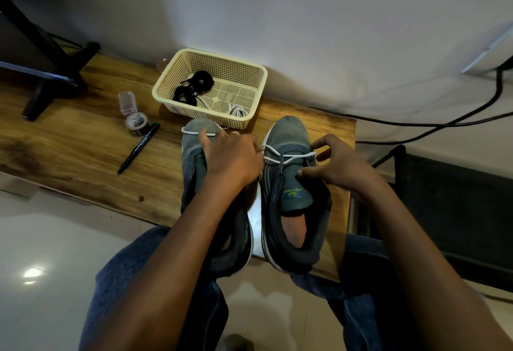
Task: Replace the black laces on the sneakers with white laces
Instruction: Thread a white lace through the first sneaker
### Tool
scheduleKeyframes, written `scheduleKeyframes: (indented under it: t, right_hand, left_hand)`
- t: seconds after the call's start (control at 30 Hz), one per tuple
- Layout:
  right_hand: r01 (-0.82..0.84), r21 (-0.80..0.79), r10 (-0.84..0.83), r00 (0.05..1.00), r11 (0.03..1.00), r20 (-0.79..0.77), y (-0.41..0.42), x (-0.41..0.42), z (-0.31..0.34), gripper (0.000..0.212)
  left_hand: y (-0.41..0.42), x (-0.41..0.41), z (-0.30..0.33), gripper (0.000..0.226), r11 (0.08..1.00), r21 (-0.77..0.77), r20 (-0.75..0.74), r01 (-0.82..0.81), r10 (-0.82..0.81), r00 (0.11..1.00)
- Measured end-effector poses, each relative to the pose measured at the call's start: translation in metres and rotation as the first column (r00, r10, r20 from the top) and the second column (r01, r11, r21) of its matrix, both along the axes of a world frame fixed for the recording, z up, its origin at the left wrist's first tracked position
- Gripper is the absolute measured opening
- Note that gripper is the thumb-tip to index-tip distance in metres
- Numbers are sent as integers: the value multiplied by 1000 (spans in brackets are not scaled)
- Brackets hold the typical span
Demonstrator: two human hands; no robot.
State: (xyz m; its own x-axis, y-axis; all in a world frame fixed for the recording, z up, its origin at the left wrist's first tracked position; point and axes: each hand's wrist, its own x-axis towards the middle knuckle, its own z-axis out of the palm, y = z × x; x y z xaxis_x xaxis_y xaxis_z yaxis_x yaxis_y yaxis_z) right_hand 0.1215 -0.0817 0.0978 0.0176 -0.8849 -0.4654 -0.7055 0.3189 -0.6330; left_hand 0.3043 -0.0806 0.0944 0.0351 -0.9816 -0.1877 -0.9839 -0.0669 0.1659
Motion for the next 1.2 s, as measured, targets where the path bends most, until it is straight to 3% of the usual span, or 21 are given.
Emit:
scheduleKeyframes:
  t: [0.1, 0.2, 0.37, 0.43, 0.5, 0.6, 0.67, 0.77, 0.83, 1.0, 1.1, 1.2]
  right_hand:
    - [-21, -12, 21, 1000, 1000, -14, 1, 2, 1, 64]
    - [-32, -21, 31, 999, 999, -16, 1, 3, 3, 64]
    - [-56, -38, 55, 998, 998, -34, 2, 1, 1, 64]
    - [-56, -83, 54, 998, 995, -37, 1, 3, 0, 62]
    - [12, -201, -1, 999, 980, 55, -1, 6, 0, 48]
    - [45, -371, -13, 996, 927, 88, -3, 13, 0, 25]
    - [-7, -374, 30, 998, 927, 55, -1, 20, -2, 21]
    - [-32, -362, 76, 991, 932, 109, 3, 32, -3, 17]
    - [30, -405, 72, 970, 914, 233, 5, 36, 3, 12]
    - [419, -372, -146, 803, 829, 578, 2, 32, 19, 8]
    - [663, -290, -347, 655, 690, 672, -3, 26, 16, 19]
    - [834, -30, -572, 404, 552, 714, -9, 19, 13, 22]
  left_hand:
    - [-1, -4, -4, 37, 996, -75, -56, 47, -52, 997]
    - [-1, -10, -9, 32, 990, -78, -40, 115, -119, 992]
    - [-2, -11, -11, 31, 994, -60, 21, 95, -94, 995]
    - [-4, -13, -8, 34, 997, -58, -38, 49, -52, 998]
    - [-6, -16, -3, 36, 999, -37, -205, -21, 13, 979]
    - [-9, -19, 6, 40, 997, -3, -548, -72, 59, 835]
    - [-9, -19, 8, 39, 998, -17, -727, -53, 24, 686]
    - [-9, -20, 12, 39, 997, -28, -891, -68, 6, 454]
    - [-8, -21, 18, 39, 998, -15, -945, -67, 7, 326]
    - [-10, -17, 25, 39, 979, 4, -982, -203, 43, 186]
    - [-11, -8, 25, 39, 941, 10, -974, -339, 87, 211]
    - [-14, -1, 25, 39, 904, 55, -978, -423, 134, 159]
